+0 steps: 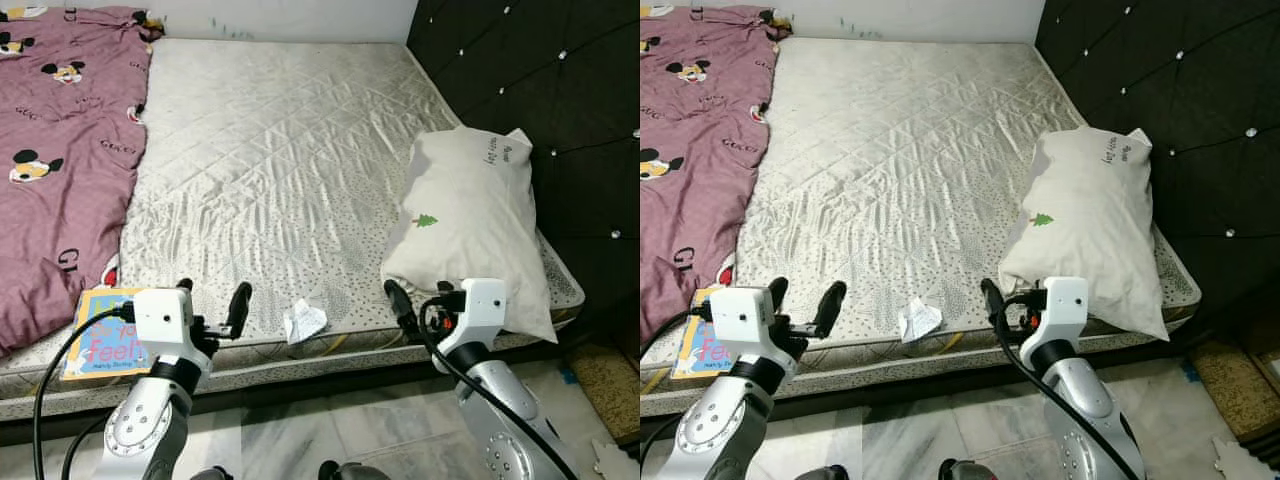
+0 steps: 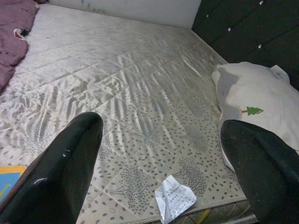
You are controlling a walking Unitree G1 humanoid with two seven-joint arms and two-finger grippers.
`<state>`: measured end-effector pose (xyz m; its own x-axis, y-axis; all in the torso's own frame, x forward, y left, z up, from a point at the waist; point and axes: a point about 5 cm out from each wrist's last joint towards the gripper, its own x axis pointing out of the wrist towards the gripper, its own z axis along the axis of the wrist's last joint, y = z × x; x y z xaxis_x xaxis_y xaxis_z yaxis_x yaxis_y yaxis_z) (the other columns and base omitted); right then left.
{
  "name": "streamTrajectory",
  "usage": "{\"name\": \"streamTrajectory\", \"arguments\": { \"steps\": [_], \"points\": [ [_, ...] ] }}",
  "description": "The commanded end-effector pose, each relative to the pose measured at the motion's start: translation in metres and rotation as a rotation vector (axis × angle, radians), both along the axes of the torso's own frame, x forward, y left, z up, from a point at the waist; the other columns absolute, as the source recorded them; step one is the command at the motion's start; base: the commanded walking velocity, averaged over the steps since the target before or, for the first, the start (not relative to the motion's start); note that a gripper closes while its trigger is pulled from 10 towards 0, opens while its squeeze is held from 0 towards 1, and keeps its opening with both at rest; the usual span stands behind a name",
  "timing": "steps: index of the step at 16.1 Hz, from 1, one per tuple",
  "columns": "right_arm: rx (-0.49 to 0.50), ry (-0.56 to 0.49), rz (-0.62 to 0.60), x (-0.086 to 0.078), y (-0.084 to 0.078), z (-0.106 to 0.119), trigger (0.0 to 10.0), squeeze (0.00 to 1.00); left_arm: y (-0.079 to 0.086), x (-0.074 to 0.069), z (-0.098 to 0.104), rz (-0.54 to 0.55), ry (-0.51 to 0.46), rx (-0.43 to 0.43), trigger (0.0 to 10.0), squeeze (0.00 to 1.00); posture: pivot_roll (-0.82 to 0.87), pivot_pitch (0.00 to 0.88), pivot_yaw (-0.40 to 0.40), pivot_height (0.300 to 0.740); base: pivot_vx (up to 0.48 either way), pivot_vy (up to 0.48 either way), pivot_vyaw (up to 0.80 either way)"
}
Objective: Clean up the room
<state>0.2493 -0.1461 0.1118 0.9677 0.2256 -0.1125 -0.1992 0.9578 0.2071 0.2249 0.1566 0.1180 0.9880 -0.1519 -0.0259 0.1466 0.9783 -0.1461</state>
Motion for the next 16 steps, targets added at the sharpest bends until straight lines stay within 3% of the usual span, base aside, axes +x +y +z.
{"name": "streamTrajectory", "arguments": {
  "steps": [1,5,16],
  "points": [
    [-0.006,0.005,-0.003,0.0005,-0.0022,-0.0004,10.0,0.0,-0.0016,-0.001,-0.0024,-0.012,0.008,-0.003,10.0,0.0,-0.04,0.134,-0.099,0.74,0.0,0.0,0.0],
    [-0.007,0.005,-0.001,0.0016,-0.0019,-0.0001,10.0,0.0,-0.002,0.0002,-0.0019,-0.015,0.004,-0.005,10.0,0.0,-0.05,0.134,-0.098,0.74,0.0,0.0,0.0],
    [-0.006,0.001,-0.004,0.0035,-0.0015,0.0008,10.0,0.0,-0.002,0.0027,-0.0014,-0.019,0.002,-0.005,10.0,0.0,-0.05,0.14,-0.095,0.74,0.272,0.0,0.0]
  ]
}}
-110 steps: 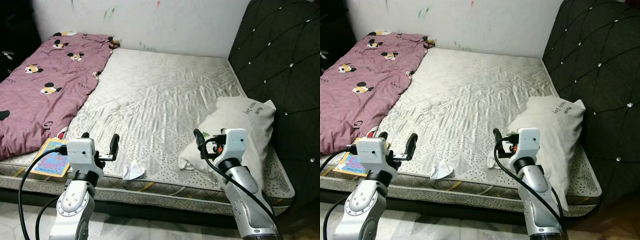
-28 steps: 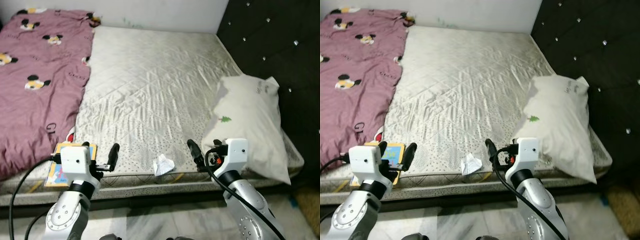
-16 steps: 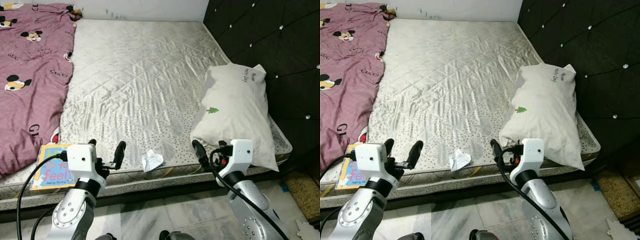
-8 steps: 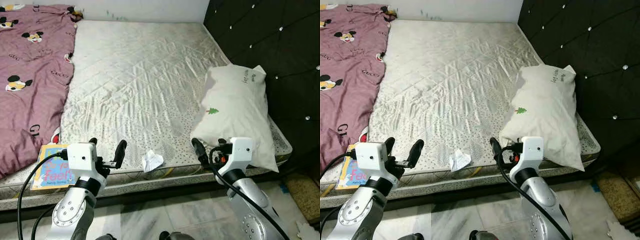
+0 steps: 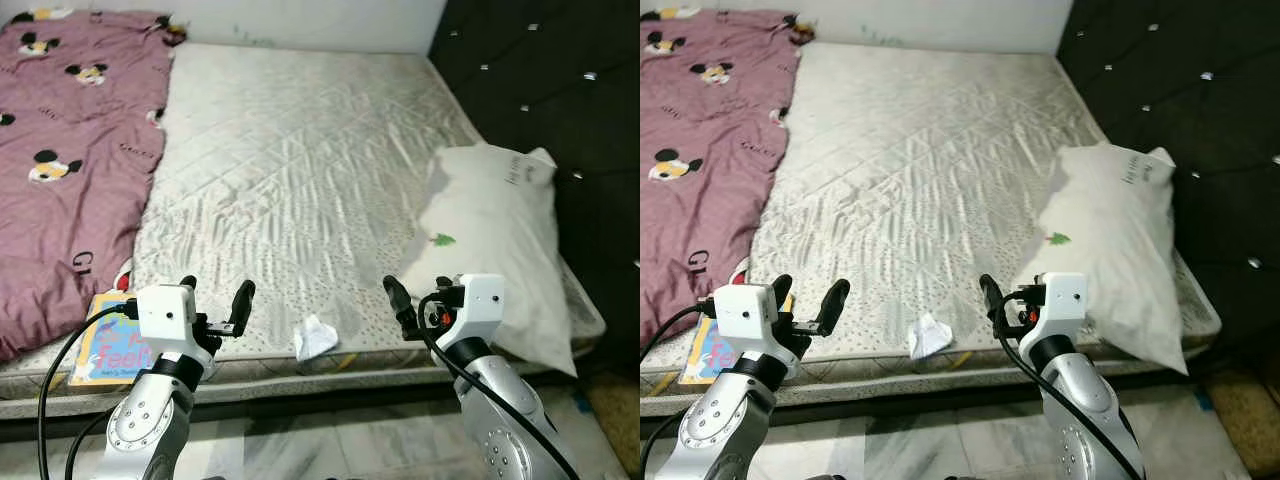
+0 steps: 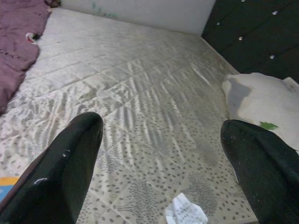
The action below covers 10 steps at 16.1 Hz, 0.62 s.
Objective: Clean up the room
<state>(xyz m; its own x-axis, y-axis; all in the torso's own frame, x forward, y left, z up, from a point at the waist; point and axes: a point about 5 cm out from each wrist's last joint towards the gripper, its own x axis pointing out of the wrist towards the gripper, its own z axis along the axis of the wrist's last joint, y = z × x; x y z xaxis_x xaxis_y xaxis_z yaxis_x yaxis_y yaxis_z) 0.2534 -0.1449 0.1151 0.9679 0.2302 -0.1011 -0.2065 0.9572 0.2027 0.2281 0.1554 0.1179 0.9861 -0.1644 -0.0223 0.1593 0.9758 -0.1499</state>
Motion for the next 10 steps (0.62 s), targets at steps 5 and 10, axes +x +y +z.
{"name": "streamTrajectory", "arguments": {
  "steps": [5,10],
  "points": [
    [0.014,0.022,-0.01,-0.0008,-0.0031,-0.0036,10.0,0.0,-0.0011,-0.0005,-0.0018,-0.009,0.008,0.002,10.0,0.0,-0.05,0.141,-0.097,0.74,0.283,0.0,0.0],
    [0.011,0.022,-0.012,-0.0006,-0.0036,-0.0037,10.0,0.0,-0.0016,-0.0003,-0.002,-0.011,0.01,0.004,10.0,0.0,-0.05,0.139,-0.095,0.74,0.275,0.0,0.0]
  ]
}}
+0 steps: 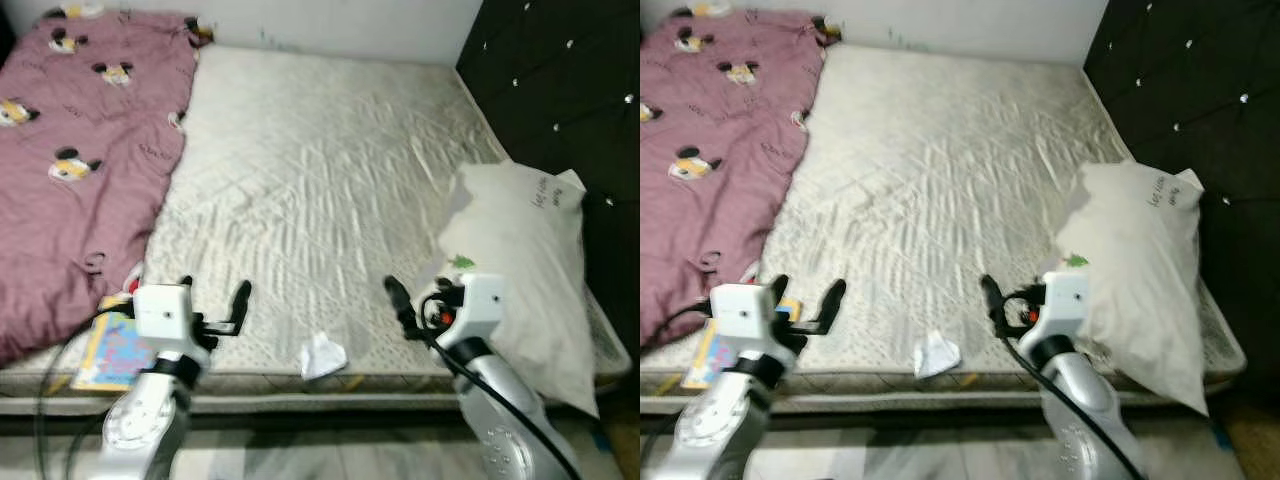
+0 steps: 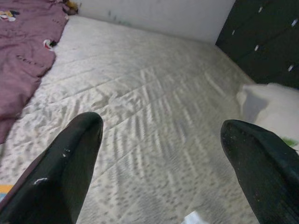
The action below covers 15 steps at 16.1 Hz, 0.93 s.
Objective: Clean up the room
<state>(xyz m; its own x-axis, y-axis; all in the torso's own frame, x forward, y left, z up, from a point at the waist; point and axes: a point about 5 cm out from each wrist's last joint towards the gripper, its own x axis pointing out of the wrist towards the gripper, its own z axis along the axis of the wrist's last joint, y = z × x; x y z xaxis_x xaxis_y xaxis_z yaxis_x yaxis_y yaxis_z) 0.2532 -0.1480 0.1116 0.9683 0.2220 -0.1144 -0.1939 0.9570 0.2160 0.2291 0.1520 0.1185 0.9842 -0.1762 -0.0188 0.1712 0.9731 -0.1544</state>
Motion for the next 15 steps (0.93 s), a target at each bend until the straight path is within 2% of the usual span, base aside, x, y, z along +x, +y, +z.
{"name": "streamTrajectory", "arguments": {
  "steps": [1,8,12,15],
  "points": [
    [0.0,0.006,-0.002,-0.001,-0.001,0.0,10.0,0.0,0.001,-0.001,-0.003,0.0,0.013,0.009,10.0,0.0,-0.05,0.137,-0.095,0.74,0.266,0.0,0.0],
    [0.001,0.01,0.001,0.001,-0.001,-0.001,10.0,0.0,0.001,0.0,-0.004,-0.002,0.013,0.008,10.0,0.0,-0.05,0.13,-0.097,0.74,0.287,0.0,0.0],
    [-0.002,0.005,-0.001,0.003,-0.001,-0.001,10.0,0.0,0.002,0.002,-0.004,0.0,0.013,0.013,10.0,0.0,-0.05,0.116,-0.093,0.74,0.0,0.0,0.0],
    [-0.05,-0.026,-0.025,0.017,0.0,0.002,10.0,0.0,0.013,0.011,0.0,0.057,-0.017,0.045,10.0,0.0,-0.03,0.059,-0.078,0.74,0.0,0.0,0.0]
  ]
}}
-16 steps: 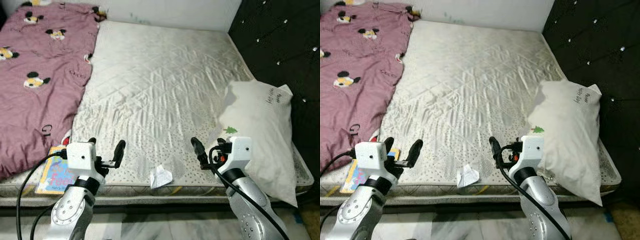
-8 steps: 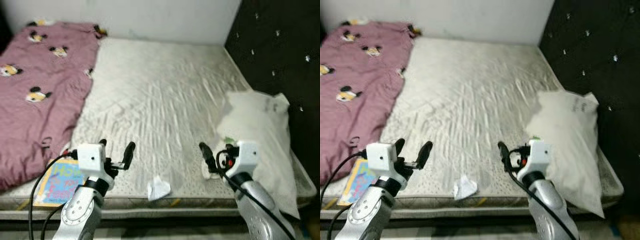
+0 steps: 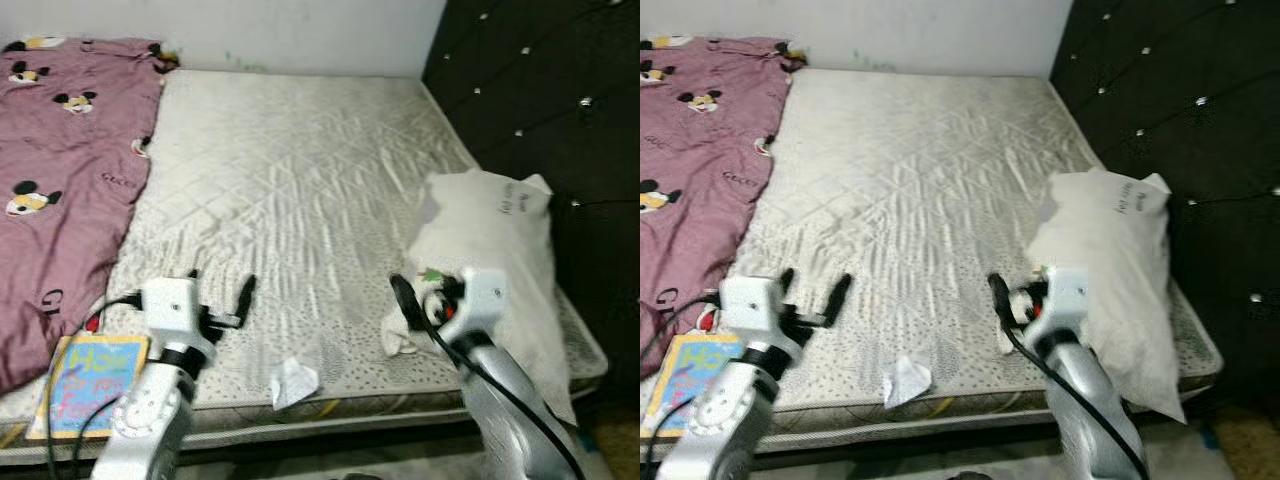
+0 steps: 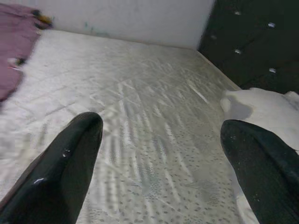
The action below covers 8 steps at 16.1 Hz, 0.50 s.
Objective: Clean up the room
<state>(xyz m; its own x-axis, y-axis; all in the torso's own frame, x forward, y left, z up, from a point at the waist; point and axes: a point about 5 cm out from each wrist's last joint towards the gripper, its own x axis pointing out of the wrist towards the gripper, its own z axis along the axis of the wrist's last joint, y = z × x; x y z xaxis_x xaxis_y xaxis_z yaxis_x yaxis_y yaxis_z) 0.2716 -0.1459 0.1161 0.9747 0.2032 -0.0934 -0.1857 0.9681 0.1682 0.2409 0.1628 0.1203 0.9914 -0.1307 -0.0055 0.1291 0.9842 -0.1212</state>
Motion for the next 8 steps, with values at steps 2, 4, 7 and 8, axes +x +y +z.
{"name": "streamTrajectory", "arguments": {
  "steps": [2,4,7,8],
  "points": [
    [-0.021,-0.029,-0.039,0.008,-0.002,0.005,10.0,0.0,0.006,-0.001,0.008,0.032,-0.043,0.032,10.0,0.0,-0.01,0.036,-0.083,0.74,0.0,0.0,0.0],
    [-0.071,-0.049,-0.074,0.02,-0.001,0.008,10.0,0.0,0.012,0.002,0.004,0.073,-0.059,0.067,10.0,0.0,0.0,0.008,-0.083,0.74,0.0,0.0,0.0],
    [-0.03,-0.118,-0.074,0.026,0.006,0.017,10.0,0.0,0.019,0.002,0.001,0.181,-0.093,0.129,10.0,0.0,0.0,0.0,-0.07,0.74,0.0,0.0,0.0],
    [-0.023,-0.126,-0.07,0.026,0.007,0.018,10.0,0.0,0.019,0.002,0.001,0.174,-0.089,0.124,10.0,0.0,0.0,0.0,-0.059,0.74,0.0,0.0,0.0]
  ]
}}
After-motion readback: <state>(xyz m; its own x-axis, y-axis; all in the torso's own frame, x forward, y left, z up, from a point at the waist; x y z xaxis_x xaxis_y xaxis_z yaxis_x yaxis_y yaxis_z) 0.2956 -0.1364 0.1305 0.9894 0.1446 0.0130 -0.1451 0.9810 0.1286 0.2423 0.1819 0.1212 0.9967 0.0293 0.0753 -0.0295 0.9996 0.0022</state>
